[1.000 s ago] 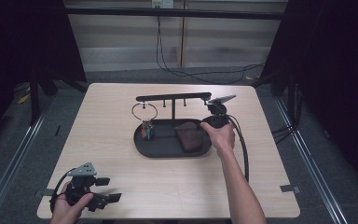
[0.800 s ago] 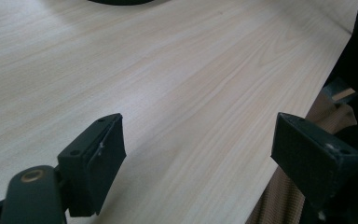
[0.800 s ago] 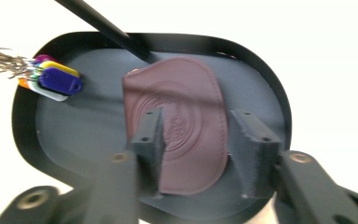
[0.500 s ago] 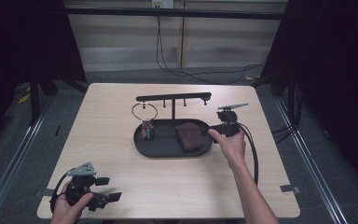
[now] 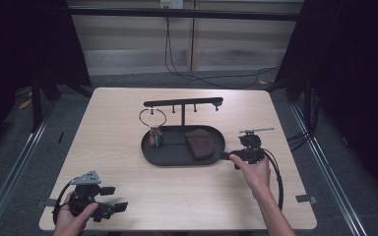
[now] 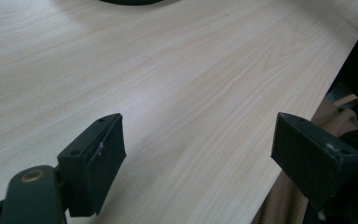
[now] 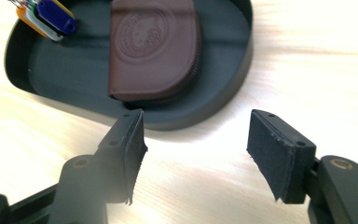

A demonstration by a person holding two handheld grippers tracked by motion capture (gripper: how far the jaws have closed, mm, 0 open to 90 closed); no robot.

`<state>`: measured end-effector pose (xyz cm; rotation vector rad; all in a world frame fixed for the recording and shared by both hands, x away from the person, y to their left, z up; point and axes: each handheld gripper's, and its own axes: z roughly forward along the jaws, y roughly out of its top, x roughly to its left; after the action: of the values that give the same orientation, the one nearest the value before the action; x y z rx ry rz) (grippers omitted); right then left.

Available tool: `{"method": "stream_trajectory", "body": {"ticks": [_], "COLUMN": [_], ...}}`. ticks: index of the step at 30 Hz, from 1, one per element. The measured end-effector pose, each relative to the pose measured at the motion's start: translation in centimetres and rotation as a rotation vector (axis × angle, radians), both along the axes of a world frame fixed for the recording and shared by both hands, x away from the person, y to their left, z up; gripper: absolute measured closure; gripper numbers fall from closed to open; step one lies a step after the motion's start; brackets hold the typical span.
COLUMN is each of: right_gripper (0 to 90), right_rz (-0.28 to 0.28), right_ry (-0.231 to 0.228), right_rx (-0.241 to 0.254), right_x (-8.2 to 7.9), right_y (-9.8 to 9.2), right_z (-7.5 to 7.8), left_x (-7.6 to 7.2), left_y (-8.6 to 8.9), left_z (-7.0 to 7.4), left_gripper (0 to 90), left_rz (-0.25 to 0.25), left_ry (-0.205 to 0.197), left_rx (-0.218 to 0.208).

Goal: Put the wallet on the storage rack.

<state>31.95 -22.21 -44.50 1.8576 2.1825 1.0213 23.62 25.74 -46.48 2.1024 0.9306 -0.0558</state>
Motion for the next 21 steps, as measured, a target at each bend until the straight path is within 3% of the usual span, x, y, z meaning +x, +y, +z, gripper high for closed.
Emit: {"method": "stream_trajectory", "body": {"ticks": [3,5,9,21], "right_gripper": [35.5,35.4,35.2,33.9], "right_rz": [0.004,0.012,0.009,-0.015], "right_ry": [-0.013,-0.036,-0.068,-0.138], "right_rx": [-0.006,-0.022,-0.006,-0.011], "right_x": [-1.1,-2.0,-4.0,-9.2], "right_y": [-0.2,-0.2,-0.5,-2.3], "right_z": [-0.4,-0.5,-0.7,-1.6], "left_x": [0.0,0.2,0.5,0.3], "left_y": [0.1,0.4,0.9,1.0], "left_z": [0.0,-0.1,-0.1,-0.2], "left_gripper": [17.1,17.2,17.3,17.7], "left_rz": [0.012,0.053,0.083,0.083], "left_ry": [-0.003,-0.001,0.008,0.001], "left_rx": [0.011,0.024,-0.001,-0.006]}}
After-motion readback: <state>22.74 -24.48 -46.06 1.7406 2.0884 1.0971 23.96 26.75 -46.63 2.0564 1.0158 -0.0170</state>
